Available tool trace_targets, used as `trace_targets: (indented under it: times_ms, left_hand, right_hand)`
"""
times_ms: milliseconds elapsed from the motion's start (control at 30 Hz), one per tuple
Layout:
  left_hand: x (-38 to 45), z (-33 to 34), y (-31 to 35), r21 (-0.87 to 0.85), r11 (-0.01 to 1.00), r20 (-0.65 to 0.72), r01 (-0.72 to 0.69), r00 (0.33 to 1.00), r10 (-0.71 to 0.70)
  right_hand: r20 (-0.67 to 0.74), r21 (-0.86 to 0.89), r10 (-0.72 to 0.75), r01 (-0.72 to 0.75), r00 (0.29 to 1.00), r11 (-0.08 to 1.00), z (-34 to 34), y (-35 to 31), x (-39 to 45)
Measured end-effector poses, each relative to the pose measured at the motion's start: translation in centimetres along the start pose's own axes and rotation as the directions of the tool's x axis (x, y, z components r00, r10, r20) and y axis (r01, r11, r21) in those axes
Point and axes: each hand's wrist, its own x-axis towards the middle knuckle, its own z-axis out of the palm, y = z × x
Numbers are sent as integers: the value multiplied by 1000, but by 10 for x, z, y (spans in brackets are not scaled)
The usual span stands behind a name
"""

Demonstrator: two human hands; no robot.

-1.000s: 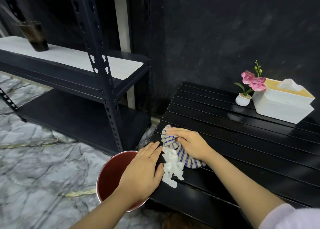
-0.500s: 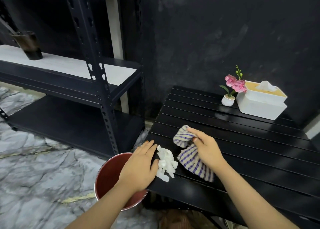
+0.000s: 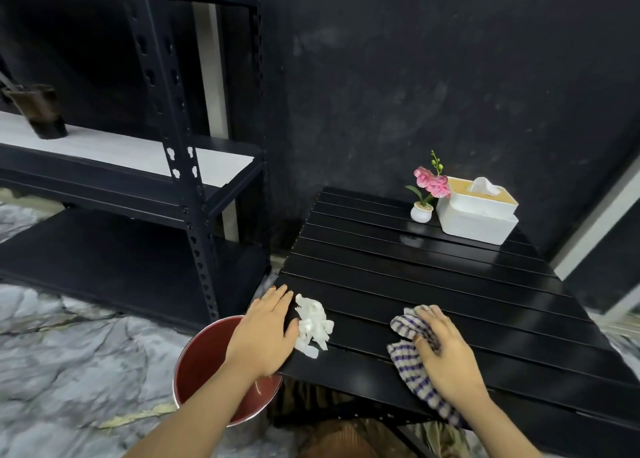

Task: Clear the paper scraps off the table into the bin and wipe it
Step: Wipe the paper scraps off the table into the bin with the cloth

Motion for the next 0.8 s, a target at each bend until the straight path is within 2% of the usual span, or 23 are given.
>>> trace_targets:
  times_ms: [133, 367, 800]
  left_hand:
    - [0, -1, 0, -46, 999, 4, 13, 1000, -13]
    - [0, -3, -5, -146, 989, 13, 22, 1000, -21]
    - [2, -3, -9, -216, 976, 19, 38, 999, -35]
  right_hand:
    - [-56, 28, 57, -56, 997, 998, 11, -14, -2]
    - [-10, -40, -68, 67, 998, 997, 51, -50, -9]
    - [41, -48, -101, 103, 994, 994, 77, -82, -7]
